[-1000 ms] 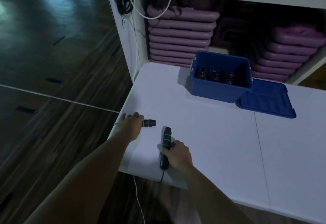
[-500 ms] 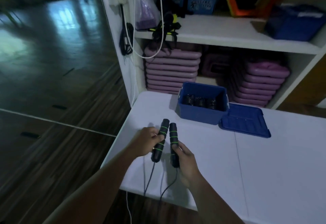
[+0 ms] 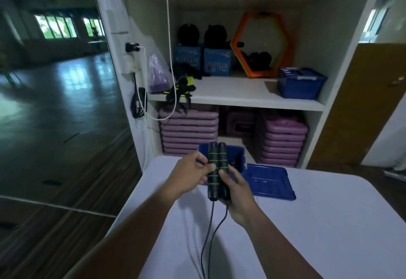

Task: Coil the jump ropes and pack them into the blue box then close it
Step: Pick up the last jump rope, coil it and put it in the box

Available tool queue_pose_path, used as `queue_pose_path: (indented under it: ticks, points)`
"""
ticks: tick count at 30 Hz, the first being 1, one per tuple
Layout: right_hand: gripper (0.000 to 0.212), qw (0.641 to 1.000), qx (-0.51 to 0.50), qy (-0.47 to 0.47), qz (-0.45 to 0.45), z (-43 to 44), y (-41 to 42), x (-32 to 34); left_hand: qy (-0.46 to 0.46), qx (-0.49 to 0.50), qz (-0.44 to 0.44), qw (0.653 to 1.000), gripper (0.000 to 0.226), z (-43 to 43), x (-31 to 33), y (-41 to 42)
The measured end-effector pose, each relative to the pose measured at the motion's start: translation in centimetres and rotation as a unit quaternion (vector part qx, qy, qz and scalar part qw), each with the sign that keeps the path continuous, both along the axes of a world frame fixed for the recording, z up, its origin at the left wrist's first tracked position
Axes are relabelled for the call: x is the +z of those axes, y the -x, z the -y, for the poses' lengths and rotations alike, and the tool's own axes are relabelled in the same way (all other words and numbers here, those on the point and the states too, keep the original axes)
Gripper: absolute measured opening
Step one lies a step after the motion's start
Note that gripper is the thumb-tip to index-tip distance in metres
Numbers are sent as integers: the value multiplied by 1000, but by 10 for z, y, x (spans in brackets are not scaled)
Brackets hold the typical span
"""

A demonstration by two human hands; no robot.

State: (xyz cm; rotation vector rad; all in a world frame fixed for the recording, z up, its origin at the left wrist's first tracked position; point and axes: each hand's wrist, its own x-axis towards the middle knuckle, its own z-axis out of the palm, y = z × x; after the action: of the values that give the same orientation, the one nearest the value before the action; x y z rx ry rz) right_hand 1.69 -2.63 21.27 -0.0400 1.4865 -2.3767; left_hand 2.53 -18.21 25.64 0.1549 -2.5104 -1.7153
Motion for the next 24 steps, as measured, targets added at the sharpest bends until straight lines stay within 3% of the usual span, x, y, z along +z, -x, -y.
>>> queue_pose_path:
  ticks: [7, 10, 13, 16, 17, 18, 22, 24]
  points:
    - [31, 999, 26, 1, -31, -35, 6, 27, 2, -10, -50, 999, 22, -30, 29, -3]
    - [33, 997, 53, -24, -44, -45, 10, 41, 104, -33, -153, 982, 31, -25, 37, -4]
    - [31, 993, 83, -74, -48, -50, 15, 54, 335, -135, -227, 905, 66, -12, 49, 3]
    - [36, 985, 125, -107, -51, -47, 25, 62, 635, -183, -215, 719, 84, -4, 56, 21]
    - [40, 983, 135, -113, -52, -44, 28, 63, 685, -192, -212, 671, 82, -3, 58, 26]
    - [42, 981, 141, -122, -51, -41, 31, 64, 707, -199, -215, 644, 77, -2, 59, 32]
    - [32, 976, 146, -149, -55, -27, 43, 69, 692, -207, -263, 640, 44, 6, 65, 54]
    - [35, 978, 143, -141, -54, -23, 51, 73, 669, -200, -267, 664, 41, 18, 65, 65]
